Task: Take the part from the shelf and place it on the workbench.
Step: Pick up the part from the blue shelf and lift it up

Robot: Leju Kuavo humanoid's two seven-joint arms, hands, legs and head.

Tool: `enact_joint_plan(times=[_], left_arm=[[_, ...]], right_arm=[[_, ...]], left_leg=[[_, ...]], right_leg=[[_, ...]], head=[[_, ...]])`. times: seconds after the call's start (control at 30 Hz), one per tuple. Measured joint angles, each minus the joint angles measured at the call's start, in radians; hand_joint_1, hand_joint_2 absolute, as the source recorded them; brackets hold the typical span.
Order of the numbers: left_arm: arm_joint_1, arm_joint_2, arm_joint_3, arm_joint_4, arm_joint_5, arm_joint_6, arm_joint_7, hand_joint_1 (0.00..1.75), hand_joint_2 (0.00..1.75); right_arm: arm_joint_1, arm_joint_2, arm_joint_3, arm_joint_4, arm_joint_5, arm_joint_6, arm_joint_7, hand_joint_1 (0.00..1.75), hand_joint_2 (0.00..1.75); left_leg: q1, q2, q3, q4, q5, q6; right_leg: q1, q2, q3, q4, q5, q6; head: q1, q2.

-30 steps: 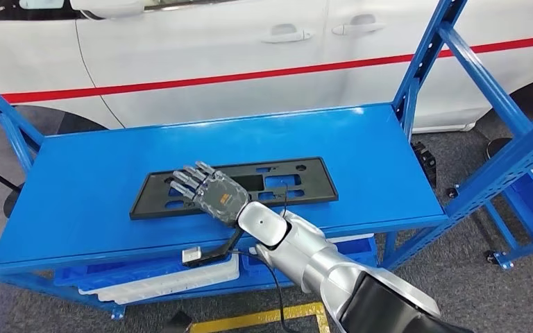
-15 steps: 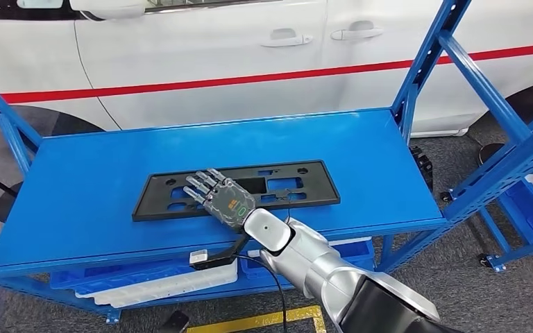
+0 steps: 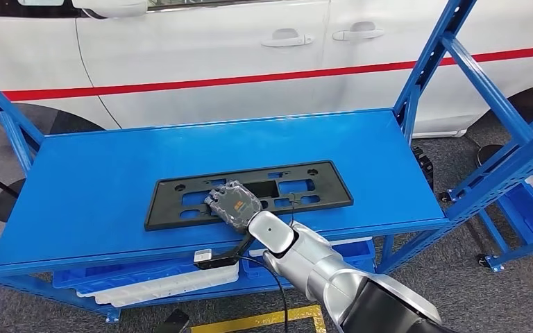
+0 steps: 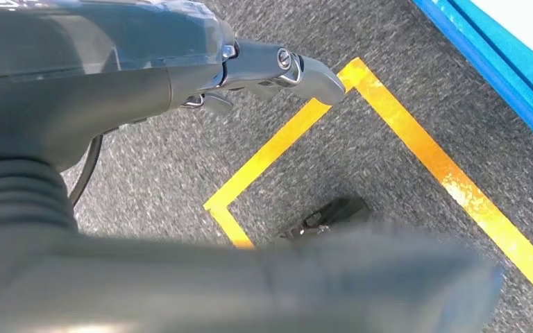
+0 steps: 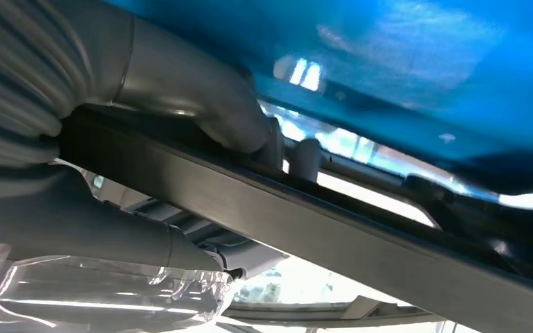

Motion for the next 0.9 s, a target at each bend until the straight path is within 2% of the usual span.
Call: enact_joint_plan(times=[0.27,0.43,0.9], left_arm=[[-0.002,0.000,0.000,0.000,-0.040,0.025,-0.058,0.00,1.75],[-0.008,-0.001,-0.003,-0.001,-0.071,0.072,-0.101,0.00,1.75],[-0.018,-0.003,-0.001,-0.001,-0.068,0.074,-0.086,0.00,1.75]], right_arm=[[0.010,-0.005,-0.026,0.000,0.008,-0.014,-0.004,1.75,1.75],[0.014,-0.010,-0.043,0.000,0.018,-0.021,-0.012,1.75,1.75],[0.017,-0.013,-0.061,0.000,0.027,-0.045,-0.023,1.75,1.75]], left_leg=[[0.000,0.000,0.000,0.000,0.000,0.000],[0.000,0.000,0.001,0.000,0.000,-0.001],[0.000,0.000,0.001,0.000,0.000,-0.001]], right_leg=[[0.001,0.000,0.000,0.000,0.000,0.000],[0.001,0.000,0.000,0.001,0.000,0.000],[0.001,0.000,0.000,0.001,0.000,0.000]], head=[[0.000,0.000],[0.000,0.000],[0.000,0.000]])
